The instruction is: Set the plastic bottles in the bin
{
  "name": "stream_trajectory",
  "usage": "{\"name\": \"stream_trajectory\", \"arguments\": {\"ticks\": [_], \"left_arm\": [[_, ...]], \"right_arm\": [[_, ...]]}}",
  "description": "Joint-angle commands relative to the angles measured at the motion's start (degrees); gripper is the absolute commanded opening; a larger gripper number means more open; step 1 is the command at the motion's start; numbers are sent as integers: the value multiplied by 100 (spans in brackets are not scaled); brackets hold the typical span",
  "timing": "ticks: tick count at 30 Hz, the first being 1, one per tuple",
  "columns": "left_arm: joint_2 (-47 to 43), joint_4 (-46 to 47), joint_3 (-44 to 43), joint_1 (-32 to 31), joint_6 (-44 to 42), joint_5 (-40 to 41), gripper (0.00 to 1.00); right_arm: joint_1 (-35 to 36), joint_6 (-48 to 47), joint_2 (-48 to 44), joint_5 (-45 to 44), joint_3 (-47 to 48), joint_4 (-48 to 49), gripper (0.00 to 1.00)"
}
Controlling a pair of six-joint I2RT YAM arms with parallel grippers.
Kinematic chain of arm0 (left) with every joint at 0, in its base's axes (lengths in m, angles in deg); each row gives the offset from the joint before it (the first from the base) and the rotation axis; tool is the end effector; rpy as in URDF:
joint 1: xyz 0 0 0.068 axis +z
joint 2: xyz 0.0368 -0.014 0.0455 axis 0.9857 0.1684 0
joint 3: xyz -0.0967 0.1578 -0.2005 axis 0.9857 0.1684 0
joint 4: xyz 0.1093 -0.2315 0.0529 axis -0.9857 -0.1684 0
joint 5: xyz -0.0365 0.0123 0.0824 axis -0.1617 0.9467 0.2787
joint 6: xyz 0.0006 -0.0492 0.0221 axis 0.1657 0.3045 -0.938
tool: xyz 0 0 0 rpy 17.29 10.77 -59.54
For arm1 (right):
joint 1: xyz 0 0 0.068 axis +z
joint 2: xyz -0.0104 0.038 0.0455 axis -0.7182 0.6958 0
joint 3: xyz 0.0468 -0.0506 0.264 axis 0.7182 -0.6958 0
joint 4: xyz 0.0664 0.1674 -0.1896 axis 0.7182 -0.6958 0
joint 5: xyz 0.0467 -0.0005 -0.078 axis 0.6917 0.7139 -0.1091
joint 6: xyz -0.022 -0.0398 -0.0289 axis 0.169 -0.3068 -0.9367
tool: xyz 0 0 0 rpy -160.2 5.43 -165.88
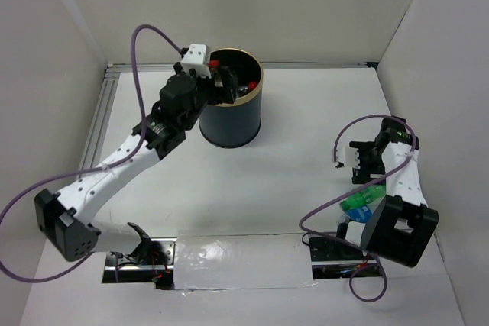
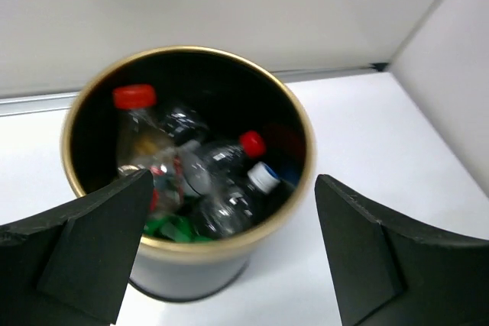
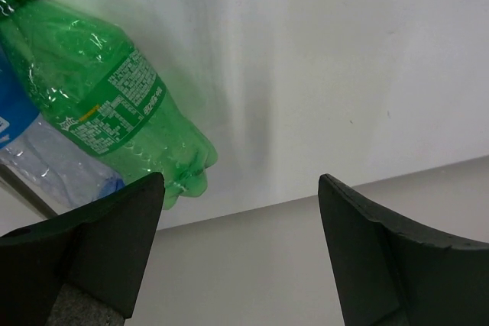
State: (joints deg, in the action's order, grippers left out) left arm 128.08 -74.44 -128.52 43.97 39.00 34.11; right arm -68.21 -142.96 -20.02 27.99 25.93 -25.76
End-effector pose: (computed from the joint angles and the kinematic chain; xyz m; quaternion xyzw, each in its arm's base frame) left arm 0.2668 -0.1799 0.4269 -0.0212 0.7078 -0.1985 0.6776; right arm 0.1911 -0.0727 0.2420 -0.6869 0.7129 -0.0803 0.1162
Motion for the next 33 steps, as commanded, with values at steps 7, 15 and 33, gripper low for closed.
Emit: {"name": "stream_trajectory", "arguments": {"ticks": [7,15,33], "left_arm": [[-941,-359,1222,-1068,298,-826,100],[-1188,-359,1882,-1534,799,-625,100],[-1240,-411,2322,-2044,1300,-361,100]], "right_arm": [[-37,-1284,431,-447,178,-330,87],[-37,-1724,458,-1035,-223,-475,85],[-195,-1487,1678,-325,-675,610,37]]}}
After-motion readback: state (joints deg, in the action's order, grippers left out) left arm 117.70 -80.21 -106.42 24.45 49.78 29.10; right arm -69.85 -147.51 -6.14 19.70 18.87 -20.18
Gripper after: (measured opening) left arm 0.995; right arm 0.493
